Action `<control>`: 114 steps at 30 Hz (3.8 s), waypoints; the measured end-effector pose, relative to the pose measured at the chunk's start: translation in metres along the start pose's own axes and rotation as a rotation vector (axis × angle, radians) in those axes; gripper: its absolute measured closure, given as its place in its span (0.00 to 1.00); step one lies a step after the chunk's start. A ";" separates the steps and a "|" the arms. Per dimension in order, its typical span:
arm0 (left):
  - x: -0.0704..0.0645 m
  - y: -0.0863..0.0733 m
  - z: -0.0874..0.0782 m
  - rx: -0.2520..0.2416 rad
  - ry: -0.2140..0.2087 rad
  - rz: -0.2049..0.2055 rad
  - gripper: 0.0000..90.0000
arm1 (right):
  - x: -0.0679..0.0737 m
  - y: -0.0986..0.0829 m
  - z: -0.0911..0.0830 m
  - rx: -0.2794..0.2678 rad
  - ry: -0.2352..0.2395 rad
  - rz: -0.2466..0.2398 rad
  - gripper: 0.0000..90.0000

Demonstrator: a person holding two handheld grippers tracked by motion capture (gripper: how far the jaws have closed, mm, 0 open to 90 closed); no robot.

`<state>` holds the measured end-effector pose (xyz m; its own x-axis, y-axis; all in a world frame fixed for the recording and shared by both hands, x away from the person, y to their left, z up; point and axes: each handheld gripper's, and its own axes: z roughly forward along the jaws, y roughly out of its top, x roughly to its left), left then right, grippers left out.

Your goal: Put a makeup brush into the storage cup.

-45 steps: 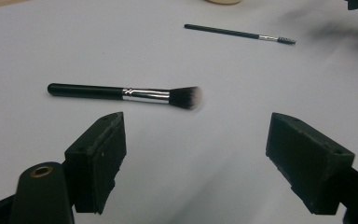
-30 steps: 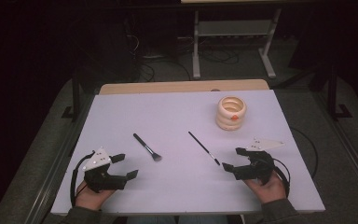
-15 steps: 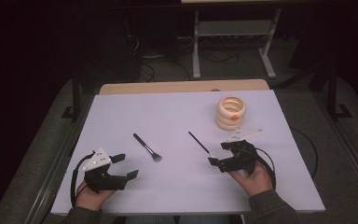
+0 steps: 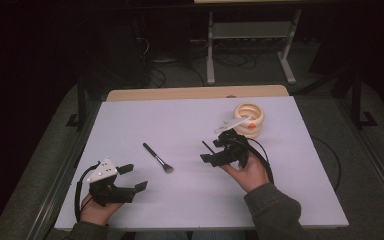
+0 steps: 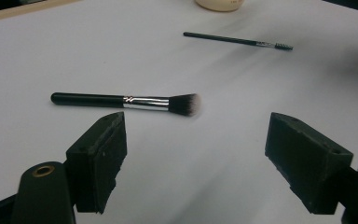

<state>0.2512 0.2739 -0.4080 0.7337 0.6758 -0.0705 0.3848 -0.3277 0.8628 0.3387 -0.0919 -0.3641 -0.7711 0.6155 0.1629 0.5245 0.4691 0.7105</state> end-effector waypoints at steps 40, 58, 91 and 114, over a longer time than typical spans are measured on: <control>0.003 0.000 -0.002 0.000 0.003 -0.009 0.23 | 0.049 0.087 0.160 0.155 0.098 -0.029 0.47; 0.006 0.000 -0.003 -0.012 0.010 -0.008 0.23 | 0.053 0.080 0.193 0.215 0.015 -0.027 0.70; 0.008 0.002 -0.010 -0.019 0.030 -0.016 0.24 | 0.055 0.077 0.178 0.198 0.043 -0.108 0.87; -0.005 0.020 0.012 0.057 -0.067 0.096 0.26 | 0.037 0.050 0.097 0.156 0.161 -0.252 0.87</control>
<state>0.2619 0.2566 -0.3963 0.8038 0.5944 -0.0243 0.3411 -0.4270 0.8375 0.3718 0.0157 -0.3890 -0.9241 0.3660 0.1100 0.3494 0.6928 0.6308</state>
